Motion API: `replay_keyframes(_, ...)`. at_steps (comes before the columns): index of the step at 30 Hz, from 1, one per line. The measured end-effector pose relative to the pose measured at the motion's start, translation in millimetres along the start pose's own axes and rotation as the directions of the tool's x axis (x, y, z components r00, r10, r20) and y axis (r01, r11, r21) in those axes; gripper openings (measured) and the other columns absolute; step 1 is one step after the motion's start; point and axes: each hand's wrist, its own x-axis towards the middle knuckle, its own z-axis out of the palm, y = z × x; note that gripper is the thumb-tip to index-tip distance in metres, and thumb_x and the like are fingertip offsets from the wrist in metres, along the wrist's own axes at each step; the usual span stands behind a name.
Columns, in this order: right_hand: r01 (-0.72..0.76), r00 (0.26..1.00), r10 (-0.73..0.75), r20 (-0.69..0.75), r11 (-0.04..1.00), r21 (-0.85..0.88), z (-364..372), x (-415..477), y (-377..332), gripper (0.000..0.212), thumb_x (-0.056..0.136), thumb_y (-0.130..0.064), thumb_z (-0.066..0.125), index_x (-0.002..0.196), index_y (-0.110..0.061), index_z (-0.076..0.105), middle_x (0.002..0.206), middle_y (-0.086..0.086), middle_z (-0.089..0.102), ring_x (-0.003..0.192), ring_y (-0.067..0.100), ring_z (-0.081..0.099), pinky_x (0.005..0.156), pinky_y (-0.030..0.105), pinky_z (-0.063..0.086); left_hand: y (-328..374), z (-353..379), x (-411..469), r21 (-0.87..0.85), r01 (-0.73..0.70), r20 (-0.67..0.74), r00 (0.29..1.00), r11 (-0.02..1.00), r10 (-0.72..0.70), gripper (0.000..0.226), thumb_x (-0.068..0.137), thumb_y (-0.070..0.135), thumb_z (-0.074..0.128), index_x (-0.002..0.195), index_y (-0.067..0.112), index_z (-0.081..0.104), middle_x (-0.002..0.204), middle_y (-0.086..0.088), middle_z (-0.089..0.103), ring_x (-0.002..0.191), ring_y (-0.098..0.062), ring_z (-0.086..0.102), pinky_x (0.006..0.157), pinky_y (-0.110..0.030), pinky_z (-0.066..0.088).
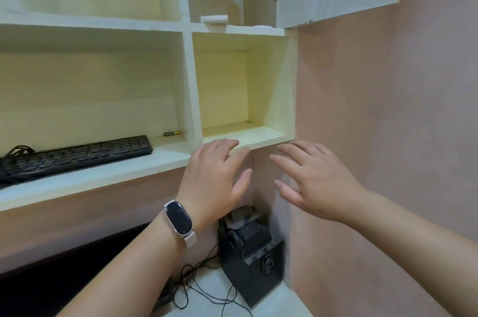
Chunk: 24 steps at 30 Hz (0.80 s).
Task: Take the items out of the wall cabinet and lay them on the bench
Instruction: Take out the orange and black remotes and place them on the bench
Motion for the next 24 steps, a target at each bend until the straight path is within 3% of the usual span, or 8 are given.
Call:
replay_keyframes(6,-0.006,0.993,0.008,-0.117,1.0,0.021,6,58,36,0.049,0.088,-0.048,0.045,0.119,-0.015,0.065,0.12,0.01,0.065,0.111,0.033,0.06,0.087,0.043,0.048,-18,9,55,0.035,-0.029,-0.087,0.996,0.999,0.032,0.039,0.086,0.041,0.052,0.113,0.017,0.067,0.116,-0.006,0.064,0.107,-0.027,0.058,0.087,-0.04,0.044)
replay_keyframes(13,0.025,0.965,0.008,-0.264,0.992,0.12,3,139,83,0.052,0.088,-0.049,0.042,0.119,-0.014,0.065,0.12,0.01,0.065,0.109,0.033,0.06,0.084,0.042,0.049,-43,-2,118,0.139,0.017,-0.128,0.992,0.99,0.0,0.041,0.087,0.04,0.053,0.119,0.018,0.064,0.122,-0.005,0.061,0.114,-0.027,0.055,0.093,-0.042,0.042)
replay_keyframes(18,0.045,0.959,0.021,-0.284,0.974,0.222,-5,195,118,0.058,0.087,-0.053,0.038,0.125,-0.016,0.06,0.128,0.007,0.059,0.118,0.031,0.053,0.091,0.042,0.044,-57,-20,177,0.206,0.037,-0.223,0.975,0.978,0.011,0.044,0.086,0.04,0.053,0.121,0.014,0.064,0.124,-0.008,0.061,0.115,-0.028,0.055,0.093,-0.045,0.046)
replay_keyframes(21,0.096,0.957,-0.013,-0.289,0.957,0.274,-10,224,129,0.061,0.087,-0.056,0.036,0.131,-0.017,0.055,0.131,0.005,0.054,0.12,0.029,0.048,0.096,0.041,0.04,-64,-34,201,0.269,0.017,-0.247,0.968,0.963,0.052,0.045,0.087,0.039,0.053,0.123,0.013,0.062,0.122,-0.008,0.061,0.113,-0.028,0.055,0.091,-0.045,0.048)
replay_keyframes(24,0.192,0.938,-0.083,-0.337,0.933,0.304,-14,253,139,0.051,0.091,-0.05,0.046,0.13,-0.018,0.053,0.127,0.004,0.054,0.116,0.026,0.048,0.095,0.041,0.04,-71,-41,224,0.345,0.029,-0.259,0.964,0.938,0.065,0.045,0.087,0.039,0.053,0.123,0.013,0.061,0.121,-0.009,0.06,0.112,-0.027,0.054,0.089,-0.046,0.049)
